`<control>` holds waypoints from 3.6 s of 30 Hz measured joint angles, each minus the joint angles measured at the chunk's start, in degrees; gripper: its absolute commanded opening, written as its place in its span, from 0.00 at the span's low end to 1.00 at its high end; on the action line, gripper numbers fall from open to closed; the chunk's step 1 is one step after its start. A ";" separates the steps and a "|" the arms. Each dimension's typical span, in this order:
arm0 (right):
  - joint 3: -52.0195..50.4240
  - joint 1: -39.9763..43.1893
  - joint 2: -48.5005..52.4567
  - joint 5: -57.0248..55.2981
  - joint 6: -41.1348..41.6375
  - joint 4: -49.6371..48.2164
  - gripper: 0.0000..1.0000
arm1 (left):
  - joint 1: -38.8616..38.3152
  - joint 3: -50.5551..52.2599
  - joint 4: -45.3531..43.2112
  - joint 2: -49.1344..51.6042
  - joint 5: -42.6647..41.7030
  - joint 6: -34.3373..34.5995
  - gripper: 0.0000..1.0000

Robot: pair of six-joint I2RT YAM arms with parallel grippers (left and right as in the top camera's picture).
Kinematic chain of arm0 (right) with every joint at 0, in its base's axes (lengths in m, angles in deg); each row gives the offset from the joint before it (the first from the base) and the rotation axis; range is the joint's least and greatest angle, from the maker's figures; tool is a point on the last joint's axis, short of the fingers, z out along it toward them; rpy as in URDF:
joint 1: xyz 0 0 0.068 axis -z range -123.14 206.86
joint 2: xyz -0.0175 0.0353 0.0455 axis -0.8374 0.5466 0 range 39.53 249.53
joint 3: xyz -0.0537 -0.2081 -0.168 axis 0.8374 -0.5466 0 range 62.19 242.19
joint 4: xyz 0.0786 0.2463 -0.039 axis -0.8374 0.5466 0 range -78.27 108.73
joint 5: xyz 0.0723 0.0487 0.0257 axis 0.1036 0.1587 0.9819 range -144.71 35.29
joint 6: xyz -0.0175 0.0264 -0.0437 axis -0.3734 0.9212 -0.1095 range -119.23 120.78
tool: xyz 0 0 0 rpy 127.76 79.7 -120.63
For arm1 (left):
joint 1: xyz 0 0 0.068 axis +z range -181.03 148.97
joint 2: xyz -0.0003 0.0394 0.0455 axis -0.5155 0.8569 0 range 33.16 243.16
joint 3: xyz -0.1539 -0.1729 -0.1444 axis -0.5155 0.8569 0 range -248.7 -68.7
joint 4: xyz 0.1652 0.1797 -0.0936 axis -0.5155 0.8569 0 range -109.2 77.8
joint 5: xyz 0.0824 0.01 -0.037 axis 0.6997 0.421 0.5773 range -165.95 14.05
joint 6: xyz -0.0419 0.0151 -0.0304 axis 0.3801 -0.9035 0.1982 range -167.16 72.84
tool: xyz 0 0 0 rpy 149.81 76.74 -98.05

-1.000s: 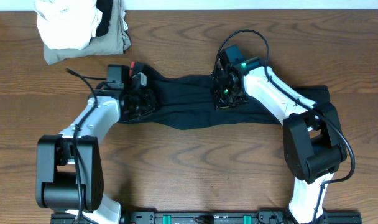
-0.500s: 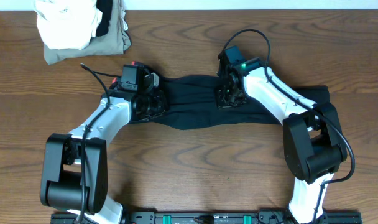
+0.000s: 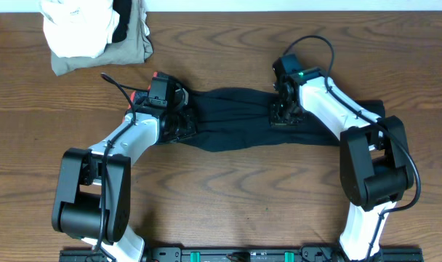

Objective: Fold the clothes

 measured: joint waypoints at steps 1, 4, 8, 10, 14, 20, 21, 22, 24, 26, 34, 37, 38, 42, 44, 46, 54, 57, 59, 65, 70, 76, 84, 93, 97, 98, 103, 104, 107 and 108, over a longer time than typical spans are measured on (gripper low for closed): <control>-0.74 0.44 0.00 -0.15 0.00 -0.24 0.04 | 0.00 0.00 0.09 0.00 0.46 0.00 0.08; -1.84 1.86 0.00 -0.59 0.00 -0.35 0.03 | 0.00 0.00 0.33 0.00 2.05 0.00 0.07; -1.86 4.26 0.00 -1.11 -0.31 -0.04 0.03 | 0.00 0.00 0.55 0.00 5.53 0.00 0.07; -1.86 5.38 0.00 -1.40 -0.57 0.17 0.04 | 0.00 0.00 0.63 0.00 7.82 0.00 0.08; -1.86 8.11 0.00 -1.70 -1.97 0.96 0.04 | 0.00 0.00 0.72 0.00 12.07 0.00 0.07; -1.86 11.34 0.00 -3.50 -3.67 1.95 0.04 | 0.00 0.00 0.72 0.00 17.64 0.00 0.07; -1.86 11.78 0.00 -4.07 -3.82 2.08 0.04 | 0.00 0.00 0.72 0.00 18.38 0.00 0.07; -1.86 12.07 0.00 -4.44 -4.09 2.21 0.04 | 0.00 0.00 0.70 0.00 18.82 -0.02 0.08; -1.86 12.70 0.00 -5.27 -4.79 2.36 0.04 | 0.00 0.00 0.70 0.00 19.50 0.00 0.07; -1.88 13.07 0.00 -5.95 -5.86 2.54 0.04 | 0.00 0.00 0.61 0.00 20.22 0.00 0.07; -1.97 13.79 0.00 -8.20 -7.98 2.84 0.04 | 0.00 0.17 -0.72 0.26 22.16 0.00 0.08; -2.01 14.14 0.00 -8.92 -8.07 2.84 0.02 | 0.00 0.17 -0.90 0.57 23.10 0.00 0.08; -2.03 14.34 0.00 -9.09 -8.07 2.86 0.01 | 0.07 0.17 -0.94 0.61 23.30 0.00 0.08; -2.10 15.85 0.00 -9.29 -8.20 2.99 0.01 | 0.72 0.17 -0.90 0.61 23.39 0.11 0.07; -2.10 17.07 0.00 -9.22 -8.22 3.06 0.02 | 1.57 0.17 -0.79 0.61 23.37 0.63 0.08; -2.10 18.23 0.00 -9.14 -8.22 3.06 0.02 | 2.69 0.17 -0.59 0.61 23.28 1.01 0.07; -2.14 23.26 0.00 -9.18 -8.31 2.38 0.05 | 6.60 0.17 0.15 0.61 23.30 1.27 0.08; -2.14 24.55 0.00 -8.85 -8.74 1.84 0.06 | 6.97 0.17 0.24 0.61 23.12 1.27 0.07; -2.14 25.11 0.00 -8.63 -9.03 1.49 0.07 | 6.99 0.17 0.24 0.61 23.12 1.27 0.07; -2.14 26.71 0.00 -8.39 -9.35 0.24 0.09 | 6.99 0.17 0.24 0.61 23.12 1.27 0.07; -2.14 28.55 0.00 -8.31 -9.51 -1.09 0.10 | 6.99 0.17 0.24 0.61 23.12 1.27 0.08; -2.14 31.47 0.00 -7.58 -9.53 -2.05 0.11 | 6.99 0.17 0.24 0.61 23.12 1.27 0.08; -1.88 35.08 -0.02 -5.75 -9.53 -2.75 0.11 | 6.99 0.17 0.24 0.61 23.02 1.27 0.08; 0.04 38.64 0.00 -8.92 -9.53 -2.71 0.13 | 7.43 0.17 0.42 0.61 23.87 1.27 0.08; 0.81 38.62 0.00 -9.01 -9.53 -2.60 0.11 | 7.43 0.17 0.44 0.61 24.30 1.27 0.08; 0.87 38.62 0.00 -9.07 -9.57 -2.47 0.11 | 7.43 0.17 0.48 0.61 24.33 1.27 0.08; 1.36 38.62 0.00 -9.14 -9.60 0.15 0.29 | 7.45 0.17 1.16 0.31 24.65 1.27 0.30; 1.68 38.62 0.00 -9.16 -9.64 1.03 0.40 | 7.58 0.17 1.68 0.11 24.72 1.20 0.33; 2.93 38.62 -0.02 -9.16 -9.51 2.67 0.67 | 7.80 0.28 3.63 -1.05 24.96 1.38 0.35; 3.28 38.62 -0.07 -9.14 -9.42 2.73 0.69 | 7.87 0.44 4.28 -1.88 25.09 1.38 0.37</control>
